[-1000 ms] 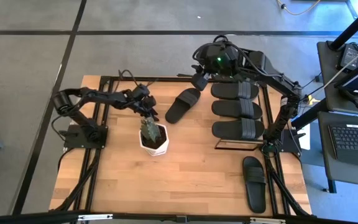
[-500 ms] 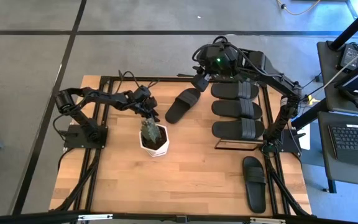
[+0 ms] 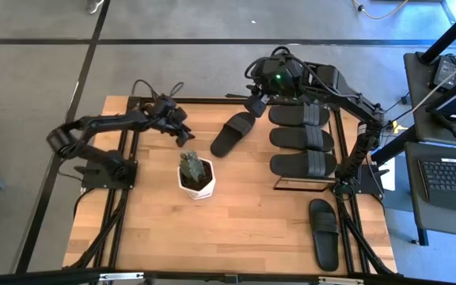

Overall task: Pick and place slides into the shelf
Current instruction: Move the potted cactus to the bottom center of the table

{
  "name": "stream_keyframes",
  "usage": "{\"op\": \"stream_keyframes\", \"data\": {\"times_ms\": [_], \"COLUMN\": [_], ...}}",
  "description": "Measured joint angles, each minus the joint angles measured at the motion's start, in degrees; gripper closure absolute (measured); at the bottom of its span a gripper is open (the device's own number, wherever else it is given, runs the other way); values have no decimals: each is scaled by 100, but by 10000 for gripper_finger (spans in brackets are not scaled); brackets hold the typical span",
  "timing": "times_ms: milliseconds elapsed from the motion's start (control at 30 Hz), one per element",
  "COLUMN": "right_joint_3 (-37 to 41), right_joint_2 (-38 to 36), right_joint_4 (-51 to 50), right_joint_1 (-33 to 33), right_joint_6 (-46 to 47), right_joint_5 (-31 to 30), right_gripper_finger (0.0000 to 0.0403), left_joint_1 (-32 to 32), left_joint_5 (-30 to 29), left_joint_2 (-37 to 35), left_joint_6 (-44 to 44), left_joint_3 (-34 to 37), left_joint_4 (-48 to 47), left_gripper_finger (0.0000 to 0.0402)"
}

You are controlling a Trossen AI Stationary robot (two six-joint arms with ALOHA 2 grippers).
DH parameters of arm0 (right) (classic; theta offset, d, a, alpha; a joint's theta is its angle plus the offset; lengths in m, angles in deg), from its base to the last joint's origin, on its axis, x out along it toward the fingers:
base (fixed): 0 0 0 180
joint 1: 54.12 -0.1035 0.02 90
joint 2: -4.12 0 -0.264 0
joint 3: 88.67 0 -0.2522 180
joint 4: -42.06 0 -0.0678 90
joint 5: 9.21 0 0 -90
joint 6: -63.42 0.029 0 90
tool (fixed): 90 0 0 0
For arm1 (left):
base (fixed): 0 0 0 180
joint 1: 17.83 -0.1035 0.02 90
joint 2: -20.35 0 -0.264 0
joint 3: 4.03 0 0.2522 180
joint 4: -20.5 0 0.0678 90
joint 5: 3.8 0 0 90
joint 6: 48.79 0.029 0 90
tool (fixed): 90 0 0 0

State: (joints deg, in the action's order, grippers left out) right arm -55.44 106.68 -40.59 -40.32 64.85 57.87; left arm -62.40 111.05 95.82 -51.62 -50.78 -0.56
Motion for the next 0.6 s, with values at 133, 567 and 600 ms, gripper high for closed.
{"op": "stream_keyframes", "data": {"times_ms": [133,567,600], "right_joint_3": [0,0,0], "right_joint_2": [0,0,0], "right_joint_4": [-30,-28,-30], "right_joint_1": [6,265,282], "right_joint_6": [-24,-192,-194], "right_joint_5": [0,7,7], "right_gripper_finger": [263,263,263], "left_joint_1": [4,604,772], "left_joint_5": [-124,-1153,-1333], "left_joint_2": [-925,-2278,-2264], "left_joint_6": [-310,-1376,-1462], "left_joint_3": [0,-1442,-1527], "left_joint_4": [-1084,-4604,-4663], "left_gripper_finger": [184,184,184]}}
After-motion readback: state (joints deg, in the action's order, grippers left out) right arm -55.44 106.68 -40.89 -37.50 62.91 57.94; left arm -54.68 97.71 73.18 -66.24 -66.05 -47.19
